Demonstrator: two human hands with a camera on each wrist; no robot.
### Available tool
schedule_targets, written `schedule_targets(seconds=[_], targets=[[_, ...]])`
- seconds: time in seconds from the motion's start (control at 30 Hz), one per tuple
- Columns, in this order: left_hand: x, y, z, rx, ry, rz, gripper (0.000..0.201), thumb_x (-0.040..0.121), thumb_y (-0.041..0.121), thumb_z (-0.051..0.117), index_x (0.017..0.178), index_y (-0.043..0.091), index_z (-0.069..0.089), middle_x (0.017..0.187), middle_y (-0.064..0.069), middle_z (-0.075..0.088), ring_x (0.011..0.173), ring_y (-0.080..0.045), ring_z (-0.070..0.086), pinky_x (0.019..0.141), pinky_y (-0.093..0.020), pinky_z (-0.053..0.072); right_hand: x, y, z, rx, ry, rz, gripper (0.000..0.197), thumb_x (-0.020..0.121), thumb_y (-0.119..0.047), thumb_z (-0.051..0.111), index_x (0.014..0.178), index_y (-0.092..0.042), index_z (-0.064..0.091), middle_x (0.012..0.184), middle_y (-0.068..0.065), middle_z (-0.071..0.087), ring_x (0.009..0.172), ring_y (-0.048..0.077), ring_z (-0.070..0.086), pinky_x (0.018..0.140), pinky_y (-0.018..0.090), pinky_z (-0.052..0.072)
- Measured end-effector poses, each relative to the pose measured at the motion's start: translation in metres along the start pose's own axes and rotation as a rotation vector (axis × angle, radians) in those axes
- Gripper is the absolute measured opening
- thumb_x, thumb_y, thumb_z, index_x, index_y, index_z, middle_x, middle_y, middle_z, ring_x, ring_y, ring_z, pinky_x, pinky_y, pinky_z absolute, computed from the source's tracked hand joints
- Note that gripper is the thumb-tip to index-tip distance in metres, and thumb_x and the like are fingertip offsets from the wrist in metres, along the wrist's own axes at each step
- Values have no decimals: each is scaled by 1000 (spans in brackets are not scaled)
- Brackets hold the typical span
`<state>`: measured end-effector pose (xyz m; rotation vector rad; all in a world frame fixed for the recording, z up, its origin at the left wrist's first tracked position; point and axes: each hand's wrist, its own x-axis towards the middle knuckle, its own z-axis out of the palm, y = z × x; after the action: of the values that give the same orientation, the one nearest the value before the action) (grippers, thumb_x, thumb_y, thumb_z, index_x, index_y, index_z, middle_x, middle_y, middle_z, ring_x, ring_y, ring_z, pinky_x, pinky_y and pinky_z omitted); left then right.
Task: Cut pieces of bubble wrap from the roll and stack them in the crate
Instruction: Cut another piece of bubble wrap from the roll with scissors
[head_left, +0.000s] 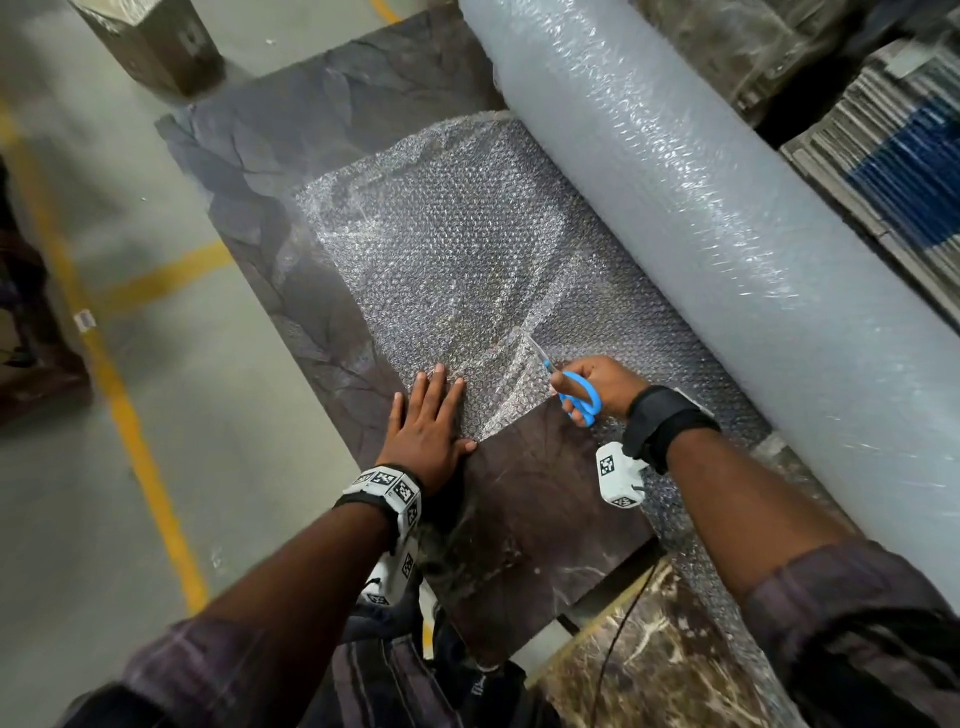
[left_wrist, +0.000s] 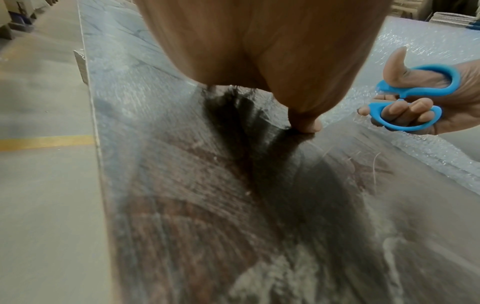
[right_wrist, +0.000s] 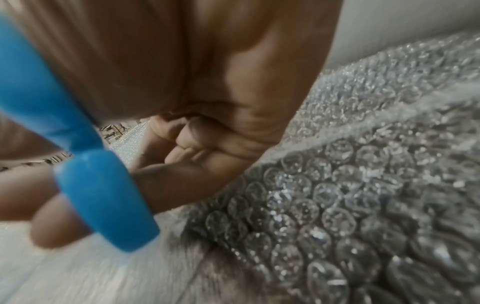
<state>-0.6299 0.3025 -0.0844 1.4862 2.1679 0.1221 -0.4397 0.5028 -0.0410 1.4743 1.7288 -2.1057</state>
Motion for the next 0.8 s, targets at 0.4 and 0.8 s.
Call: schedule_targets(seconds=[0.4,0.8], targets=[[32,37,-34,-71,317,-18,49,91,45,51,137,27,44,159,-2,20,146,-22,20,117,-56,10,5,-13,0,6,-43,30,100,40,-81,79,86,5,57,67,23,61,49,27,60,48,30,51],[66,6,-12,103,121,7,78,94,69,16,156,26,-3,162,-1,-16,148,-20,-20,119,-51,-9,11,-27,-9,-13,-110,23,98,45,-77,80,93,6,56,75,27,57,51,26,61,50,33,55]])
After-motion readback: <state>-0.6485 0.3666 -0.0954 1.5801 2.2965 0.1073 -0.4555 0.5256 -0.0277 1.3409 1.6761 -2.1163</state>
